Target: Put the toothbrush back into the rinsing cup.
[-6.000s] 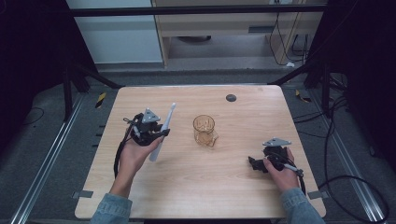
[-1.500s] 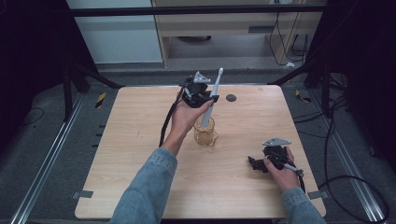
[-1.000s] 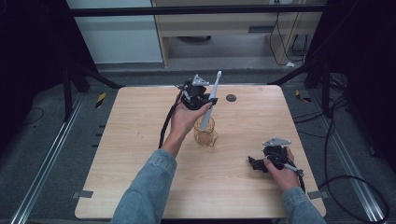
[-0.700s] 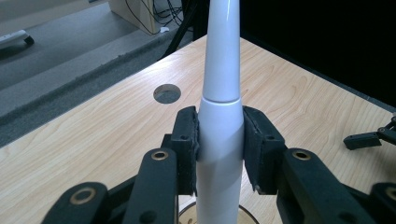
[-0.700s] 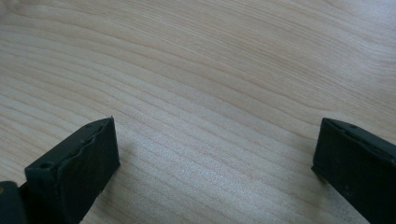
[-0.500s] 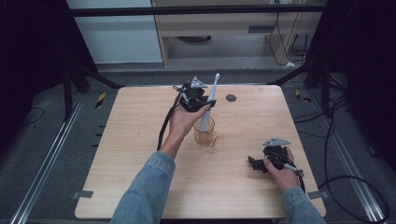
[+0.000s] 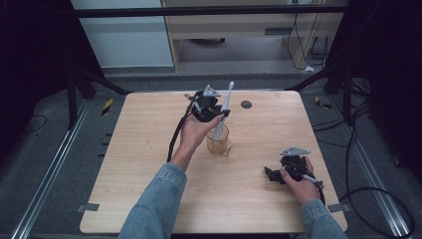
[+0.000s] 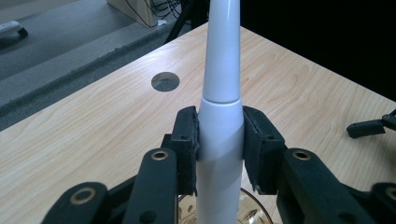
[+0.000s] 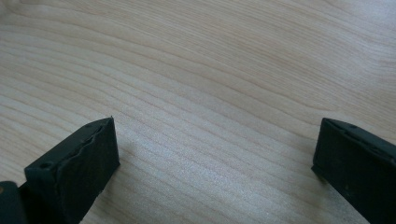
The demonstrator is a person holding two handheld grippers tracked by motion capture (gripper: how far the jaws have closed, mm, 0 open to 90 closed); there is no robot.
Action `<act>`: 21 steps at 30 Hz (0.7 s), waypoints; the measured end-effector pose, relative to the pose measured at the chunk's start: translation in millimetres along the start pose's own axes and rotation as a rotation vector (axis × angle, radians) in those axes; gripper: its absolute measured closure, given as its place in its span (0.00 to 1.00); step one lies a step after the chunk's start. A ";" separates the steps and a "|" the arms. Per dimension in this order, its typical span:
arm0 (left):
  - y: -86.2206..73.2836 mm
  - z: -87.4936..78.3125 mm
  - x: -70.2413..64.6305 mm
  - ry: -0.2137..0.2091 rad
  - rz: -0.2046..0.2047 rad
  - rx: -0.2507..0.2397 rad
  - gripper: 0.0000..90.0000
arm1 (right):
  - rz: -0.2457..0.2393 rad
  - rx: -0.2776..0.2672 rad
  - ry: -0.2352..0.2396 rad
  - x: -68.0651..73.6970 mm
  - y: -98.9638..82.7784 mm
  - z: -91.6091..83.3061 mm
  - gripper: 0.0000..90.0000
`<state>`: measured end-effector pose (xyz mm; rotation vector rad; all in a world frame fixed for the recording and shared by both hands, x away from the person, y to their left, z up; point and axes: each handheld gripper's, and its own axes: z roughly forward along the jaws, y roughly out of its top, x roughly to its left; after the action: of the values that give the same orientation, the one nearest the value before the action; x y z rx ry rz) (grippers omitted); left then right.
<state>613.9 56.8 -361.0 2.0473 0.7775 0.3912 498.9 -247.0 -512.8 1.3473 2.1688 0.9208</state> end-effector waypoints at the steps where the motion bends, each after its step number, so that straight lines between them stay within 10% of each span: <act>1: -0.3 -0.1 0.1 0.000 0.001 0.000 0.75 | 0.000 0.000 0.000 0.0 0.0 0.0 0.00; 21: -15.2 0.8 0.3 0.004 0.010 0.015 0.75 | 0.020 0.006 0.008 1.0 0.6 -0.9 0.00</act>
<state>608.8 62.8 -374.1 2.0659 0.7756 0.3963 498.2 -246.1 -511.8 1.3722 2.1699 0.9294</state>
